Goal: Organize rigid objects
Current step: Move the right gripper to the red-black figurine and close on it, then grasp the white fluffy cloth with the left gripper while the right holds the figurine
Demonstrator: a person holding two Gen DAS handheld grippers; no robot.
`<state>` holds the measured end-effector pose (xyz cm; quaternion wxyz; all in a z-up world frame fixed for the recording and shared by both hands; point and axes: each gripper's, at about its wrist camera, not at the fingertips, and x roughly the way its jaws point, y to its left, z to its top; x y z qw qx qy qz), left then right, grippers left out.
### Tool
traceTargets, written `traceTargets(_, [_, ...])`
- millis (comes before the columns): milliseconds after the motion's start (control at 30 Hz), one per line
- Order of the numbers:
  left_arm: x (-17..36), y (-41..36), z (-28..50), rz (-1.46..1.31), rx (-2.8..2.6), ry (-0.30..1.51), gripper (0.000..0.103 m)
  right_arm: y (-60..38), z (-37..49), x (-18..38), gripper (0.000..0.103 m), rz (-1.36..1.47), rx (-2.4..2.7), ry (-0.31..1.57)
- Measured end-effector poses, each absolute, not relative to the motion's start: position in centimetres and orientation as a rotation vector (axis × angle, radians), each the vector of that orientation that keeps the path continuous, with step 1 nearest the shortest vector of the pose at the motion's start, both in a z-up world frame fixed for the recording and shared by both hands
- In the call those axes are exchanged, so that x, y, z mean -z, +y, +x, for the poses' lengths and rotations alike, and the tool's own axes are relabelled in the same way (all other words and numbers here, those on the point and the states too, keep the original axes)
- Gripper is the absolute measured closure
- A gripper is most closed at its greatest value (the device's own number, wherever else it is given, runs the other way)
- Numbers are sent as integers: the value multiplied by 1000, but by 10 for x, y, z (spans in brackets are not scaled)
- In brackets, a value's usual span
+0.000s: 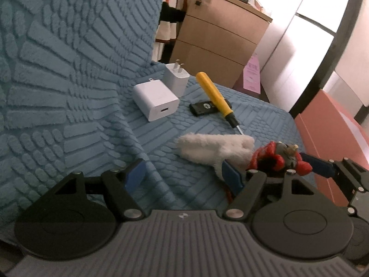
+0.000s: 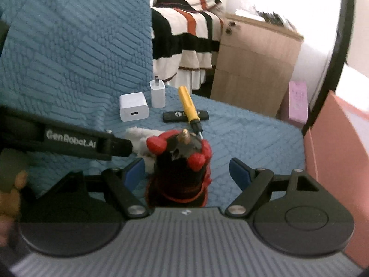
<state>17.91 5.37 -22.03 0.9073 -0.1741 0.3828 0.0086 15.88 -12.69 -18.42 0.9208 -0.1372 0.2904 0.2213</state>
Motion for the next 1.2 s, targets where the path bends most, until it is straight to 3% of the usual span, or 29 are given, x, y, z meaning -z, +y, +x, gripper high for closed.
traceTargets(100, [220, 53, 178, -354, -20, 786, 25, -127, 165, 186, 22, -252, -477, 602])
traceTargets(267, [218, 48, 178, -354, -19, 793, 25, -129, 169, 186, 44, -224, -492, 628])
traceTargets(900, [222, 13, 190, -352, 49, 815, 25, -169, 159, 171, 44, -160, -387, 687])
traceTargets(1200, [224, -3, 200, -316, 81, 827, 34, -180, 155, 167, 46, -135, -348, 707])
